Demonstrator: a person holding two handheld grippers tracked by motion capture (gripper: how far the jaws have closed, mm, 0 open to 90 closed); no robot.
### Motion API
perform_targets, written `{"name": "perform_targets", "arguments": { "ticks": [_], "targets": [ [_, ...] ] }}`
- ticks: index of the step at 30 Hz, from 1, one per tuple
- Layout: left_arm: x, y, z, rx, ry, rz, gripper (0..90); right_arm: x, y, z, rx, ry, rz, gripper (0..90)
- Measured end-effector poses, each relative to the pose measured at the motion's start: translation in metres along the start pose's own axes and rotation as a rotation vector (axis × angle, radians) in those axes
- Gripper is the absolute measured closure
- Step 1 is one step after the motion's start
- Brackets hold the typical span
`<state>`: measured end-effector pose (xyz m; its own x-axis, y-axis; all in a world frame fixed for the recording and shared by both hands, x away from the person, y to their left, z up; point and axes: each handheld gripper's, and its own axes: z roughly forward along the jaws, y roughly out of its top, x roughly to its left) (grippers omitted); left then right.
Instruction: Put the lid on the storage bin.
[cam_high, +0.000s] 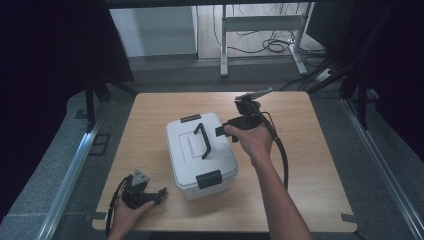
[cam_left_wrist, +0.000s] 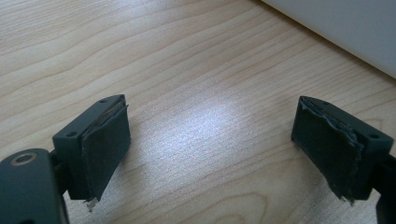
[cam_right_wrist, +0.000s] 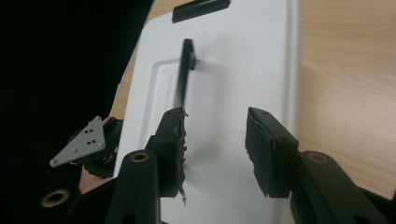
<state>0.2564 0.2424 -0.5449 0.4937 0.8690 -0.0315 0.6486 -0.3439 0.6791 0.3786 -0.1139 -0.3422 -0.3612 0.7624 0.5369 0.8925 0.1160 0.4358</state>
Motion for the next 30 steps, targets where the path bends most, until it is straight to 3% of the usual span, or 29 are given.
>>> {"name": "perform_targets", "arguments": {
  "ticks": [3,4,5,8,9,15,17,21,24,30],
  "targets": [
    [0.0,0.0,0.0,-0.003,0.0,-0.003,11.6,-0.015,-0.004,-0.011,-0.011,0.013,-0.01,53.5],
    [0.0,0.0,0.0,-0.003,0.001,-0.003,11.6,-0.026,-0.008,-0.017,-0.021,0.009,-0.016,51.8],
    [0.0,0.0,0.0,-0.003,0.001,-0.003,11.6,-0.026,-0.008,-0.017,-0.021,0.009,-0.016,51.8],
    [0.0,0.0,0.0,-0.002,0.001,-0.003,11.6,-0.05,-0.018,-0.026,-0.039,0.006,-0.021,49.0],
    [0.0,0.0,0.0,-0.002,0.001,-0.003,11.6,-0.05,-0.018,-0.026,-0.039,0.006,-0.021,49.0],
    [0.0,0.0,0.0,-0.005,0.002,-0.003,11.6,-0.084,-0.037,-0.037,-0.07,0.012,0.016,47.4],
    [-0.001,0.0,0.0,-0.006,0.002,-0.004,11.7,-0.097,-0.048,-0.038,-0.073,0.02,0.012,46.6],
    [-0.001,0.0,0.0,-0.003,0.002,-0.005,11.7,-0.109,-0.058,-0.037,-0.077,0.0,0.005,46.3],
    [-0.001,0.0,0.0,-0.004,0.002,-0.005,11.7,-0.128,-0.074,-0.036,-0.091,-0.012,0.017,46.3],
    [-0.001,0.0,0.0,-0.004,0.002,-0.006,11.7,-0.145,-0.093,-0.035,-0.109,-0.034,-0.002,46.3]
  ]
}}
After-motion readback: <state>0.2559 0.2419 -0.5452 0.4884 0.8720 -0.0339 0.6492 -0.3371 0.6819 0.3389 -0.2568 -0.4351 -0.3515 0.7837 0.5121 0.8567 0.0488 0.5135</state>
